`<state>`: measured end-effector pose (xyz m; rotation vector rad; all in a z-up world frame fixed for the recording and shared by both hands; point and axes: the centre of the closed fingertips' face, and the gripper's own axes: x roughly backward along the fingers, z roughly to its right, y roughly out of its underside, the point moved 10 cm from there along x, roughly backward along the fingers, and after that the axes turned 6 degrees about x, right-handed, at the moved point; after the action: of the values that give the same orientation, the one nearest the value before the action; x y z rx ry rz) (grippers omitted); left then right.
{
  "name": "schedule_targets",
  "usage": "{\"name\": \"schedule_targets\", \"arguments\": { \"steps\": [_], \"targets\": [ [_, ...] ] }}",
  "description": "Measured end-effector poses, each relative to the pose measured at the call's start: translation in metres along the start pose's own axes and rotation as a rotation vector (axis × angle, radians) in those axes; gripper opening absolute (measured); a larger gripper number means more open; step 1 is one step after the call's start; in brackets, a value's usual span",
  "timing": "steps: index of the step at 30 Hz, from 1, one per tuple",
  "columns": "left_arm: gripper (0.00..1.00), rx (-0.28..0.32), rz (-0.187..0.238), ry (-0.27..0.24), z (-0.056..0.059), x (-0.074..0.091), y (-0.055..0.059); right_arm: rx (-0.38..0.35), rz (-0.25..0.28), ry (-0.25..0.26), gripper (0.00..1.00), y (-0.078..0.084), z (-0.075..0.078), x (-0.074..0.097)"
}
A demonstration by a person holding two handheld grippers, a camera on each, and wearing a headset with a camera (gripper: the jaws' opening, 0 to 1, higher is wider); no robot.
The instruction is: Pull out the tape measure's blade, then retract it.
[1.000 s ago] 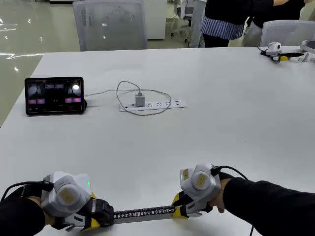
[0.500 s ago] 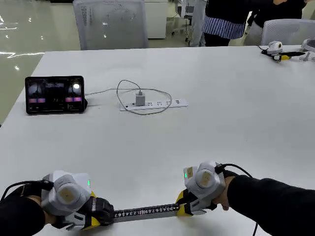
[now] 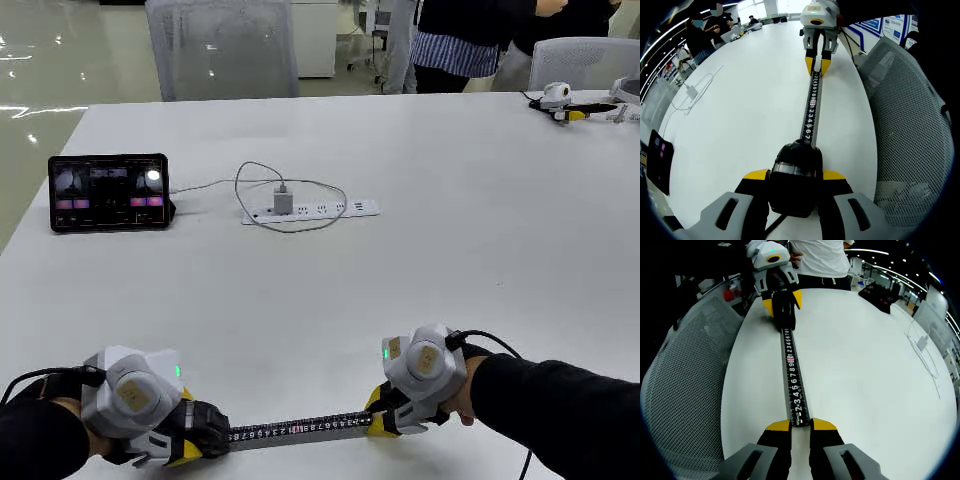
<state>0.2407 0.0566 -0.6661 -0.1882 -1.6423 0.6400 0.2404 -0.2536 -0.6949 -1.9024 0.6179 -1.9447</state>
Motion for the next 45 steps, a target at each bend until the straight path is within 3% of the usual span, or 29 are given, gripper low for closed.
{"name": "schedule_targets", "arguments": {
  "steps": [45],
  "targets": [
    [0.32, -0.001, 0.003, 0.002, 0.000, 0.000, 0.001, -0.055, -0.011, 0.026, 0.09, 0.029, -0.002, 0.019]
  ]
}}
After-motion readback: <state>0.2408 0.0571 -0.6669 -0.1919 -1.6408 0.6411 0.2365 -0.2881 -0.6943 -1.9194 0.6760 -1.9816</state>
